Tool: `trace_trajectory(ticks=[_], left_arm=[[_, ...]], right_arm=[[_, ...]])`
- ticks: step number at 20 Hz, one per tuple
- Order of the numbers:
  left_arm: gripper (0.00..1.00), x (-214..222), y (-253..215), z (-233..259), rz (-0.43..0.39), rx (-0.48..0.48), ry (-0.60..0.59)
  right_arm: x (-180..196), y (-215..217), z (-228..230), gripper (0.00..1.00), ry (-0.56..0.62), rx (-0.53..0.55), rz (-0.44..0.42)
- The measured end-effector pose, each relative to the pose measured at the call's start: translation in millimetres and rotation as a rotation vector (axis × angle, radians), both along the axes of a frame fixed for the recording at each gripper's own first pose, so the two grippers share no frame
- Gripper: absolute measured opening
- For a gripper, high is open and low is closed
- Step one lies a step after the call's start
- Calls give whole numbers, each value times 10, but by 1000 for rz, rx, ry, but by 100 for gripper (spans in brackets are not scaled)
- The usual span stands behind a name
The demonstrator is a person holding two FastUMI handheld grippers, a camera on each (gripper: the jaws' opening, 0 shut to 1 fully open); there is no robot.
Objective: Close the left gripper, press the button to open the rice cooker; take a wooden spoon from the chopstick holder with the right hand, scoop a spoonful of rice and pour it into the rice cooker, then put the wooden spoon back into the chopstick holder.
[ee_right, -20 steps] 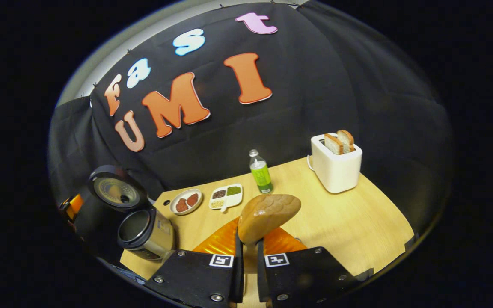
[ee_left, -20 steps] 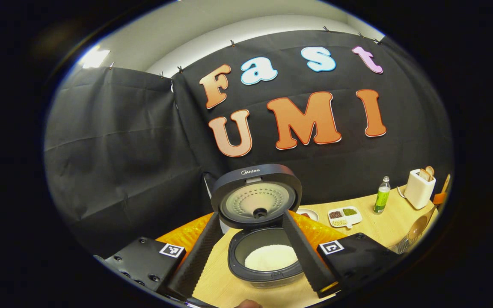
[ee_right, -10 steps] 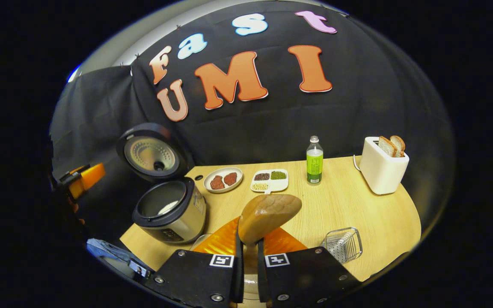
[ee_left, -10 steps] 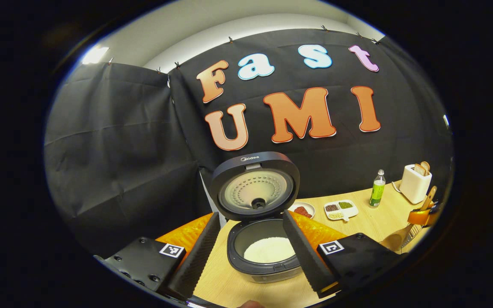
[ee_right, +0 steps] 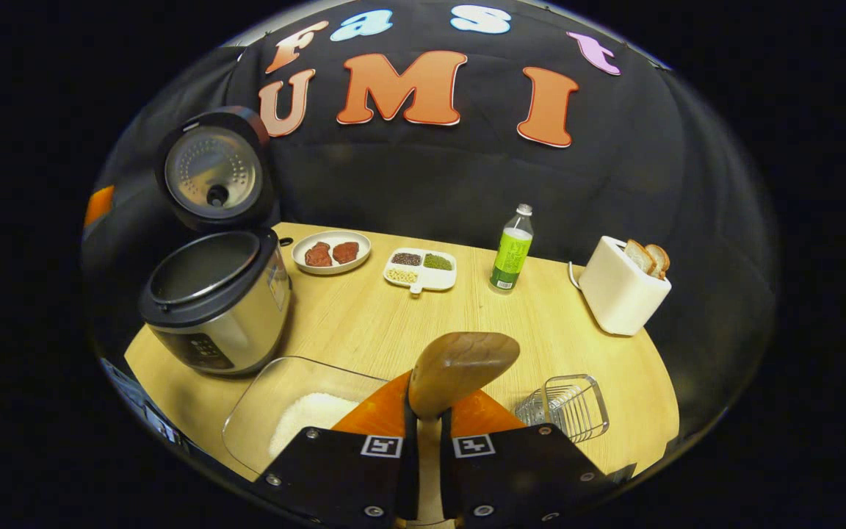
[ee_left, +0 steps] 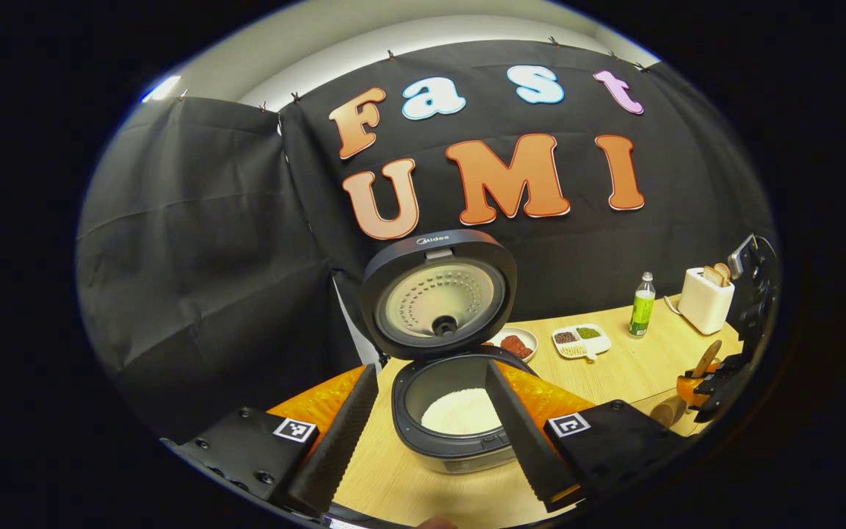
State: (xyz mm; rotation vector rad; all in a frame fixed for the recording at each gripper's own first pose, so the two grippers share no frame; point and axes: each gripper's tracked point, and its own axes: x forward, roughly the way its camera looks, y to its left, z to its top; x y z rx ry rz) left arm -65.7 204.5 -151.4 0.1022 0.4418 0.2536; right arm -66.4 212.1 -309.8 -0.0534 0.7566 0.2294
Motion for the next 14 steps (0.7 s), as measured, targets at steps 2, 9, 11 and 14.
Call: trace_trajectory(ticks=[2, 9, 11, 14], left_arm=[[99, 14, 38, -32, -7, 0, 10], [100, 65, 14, -196, -33, -31, 53], [99, 74, 4, -186, -42, -29, 52], [99, 63, 62, -231, -38, -19, 60]], right_arm=[[-21, 14, -60, 11, -24, -37, -3], [-146, 331, -164, 11, -135, -157, 61], [-189, 546, -197, 11, -133, -114, 85], [-242, 726, -135, 11, -118, -2, 93]])
